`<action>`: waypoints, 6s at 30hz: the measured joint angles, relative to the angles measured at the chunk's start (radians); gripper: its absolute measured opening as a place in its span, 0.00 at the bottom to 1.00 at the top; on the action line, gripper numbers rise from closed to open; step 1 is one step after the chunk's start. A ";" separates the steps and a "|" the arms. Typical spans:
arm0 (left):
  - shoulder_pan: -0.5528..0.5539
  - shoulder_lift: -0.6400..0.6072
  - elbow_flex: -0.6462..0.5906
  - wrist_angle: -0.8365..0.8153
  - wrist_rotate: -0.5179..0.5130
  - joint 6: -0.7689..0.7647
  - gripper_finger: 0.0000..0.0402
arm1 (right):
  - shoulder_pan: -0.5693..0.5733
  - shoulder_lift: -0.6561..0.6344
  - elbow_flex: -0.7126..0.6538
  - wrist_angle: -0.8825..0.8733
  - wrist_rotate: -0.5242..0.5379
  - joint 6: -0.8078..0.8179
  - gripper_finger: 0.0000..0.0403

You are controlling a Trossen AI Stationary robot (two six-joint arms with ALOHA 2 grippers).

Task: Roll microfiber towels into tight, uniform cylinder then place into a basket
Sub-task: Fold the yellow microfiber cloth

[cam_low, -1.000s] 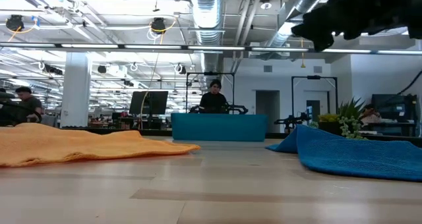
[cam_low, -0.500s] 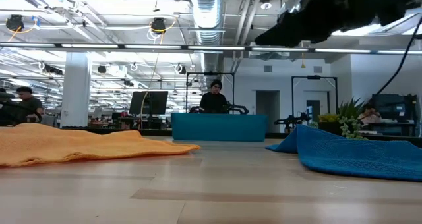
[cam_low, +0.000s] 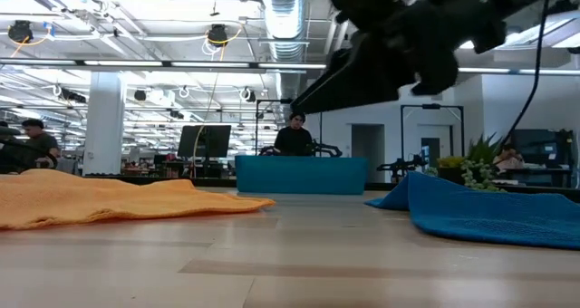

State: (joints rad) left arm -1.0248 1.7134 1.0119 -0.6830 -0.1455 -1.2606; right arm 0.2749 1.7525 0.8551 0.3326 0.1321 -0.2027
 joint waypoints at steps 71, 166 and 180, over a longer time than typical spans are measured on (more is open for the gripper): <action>0.020 0.006 0.015 -0.036 -0.106 0.124 0.00 | 0.042 0.323 0.458 -0.646 0.005 0.129 0.01; 0.298 -0.321 0.582 -0.888 -0.644 0.557 0.00 | 0.189 0.183 1.177 -1.903 0.697 0.622 0.00; 0.437 -0.343 0.580 -0.889 -0.760 0.680 0.00 | 0.109 0.181 1.179 -1.827 0.636 0.511 0.00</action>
State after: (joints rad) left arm -0.5880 1.3702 1.5917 -1.5719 -0.9058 -0.5810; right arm 0.3837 1.9338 2.0345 -1.4947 0.7678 0.3079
